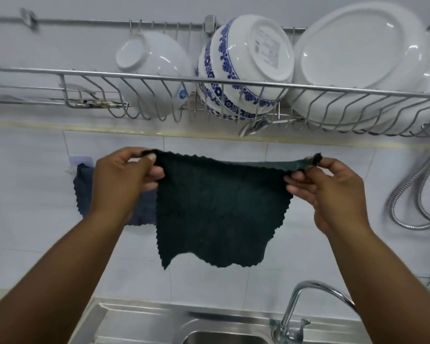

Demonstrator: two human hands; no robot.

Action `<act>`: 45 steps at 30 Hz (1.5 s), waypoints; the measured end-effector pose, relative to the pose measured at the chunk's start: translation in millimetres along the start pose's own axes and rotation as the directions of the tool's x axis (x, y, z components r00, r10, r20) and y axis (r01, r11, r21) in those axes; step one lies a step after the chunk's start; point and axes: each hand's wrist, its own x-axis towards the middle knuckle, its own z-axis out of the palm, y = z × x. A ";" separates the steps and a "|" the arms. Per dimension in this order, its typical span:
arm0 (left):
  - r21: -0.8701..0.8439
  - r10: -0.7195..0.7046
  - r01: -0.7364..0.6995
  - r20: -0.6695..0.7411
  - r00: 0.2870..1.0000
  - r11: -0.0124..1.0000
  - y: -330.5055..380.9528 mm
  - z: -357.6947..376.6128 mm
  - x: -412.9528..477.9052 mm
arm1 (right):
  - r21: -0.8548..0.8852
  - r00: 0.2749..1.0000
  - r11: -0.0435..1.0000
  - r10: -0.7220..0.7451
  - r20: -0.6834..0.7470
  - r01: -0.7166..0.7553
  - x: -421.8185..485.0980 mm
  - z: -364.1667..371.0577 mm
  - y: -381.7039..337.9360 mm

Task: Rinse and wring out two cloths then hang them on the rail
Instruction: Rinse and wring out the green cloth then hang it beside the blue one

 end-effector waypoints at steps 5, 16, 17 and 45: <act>0.029 -0.012 0.013 -0.006 1.000 1.000 -8.3 21.8 52.4 | 0.011 0.995 0.995 -0.099 0.001 0.099 40.3 26.6 11.5; 0.565 0.188 -0.298 0.245 0.951 0.769 -89.1 16.6 76.0 | -0.708 0.734 0.246 -0.407 0.544 0.662 58.4 16.2 87.8; 0.603 0.185 -0.313 0.267 0.946 0.733 -91.5 15.4 76.6 | -0.712 0.711 0.187 -0.418 0.566 0.677 60.2 15.6 89.1; 0.731 0.126 -0.536 0.538 0.833 0.423 -95.4 20.5 82.6 | -0.772 0.768 -0.049 -0.073 0.636 0.634 72.2 38.6 61.5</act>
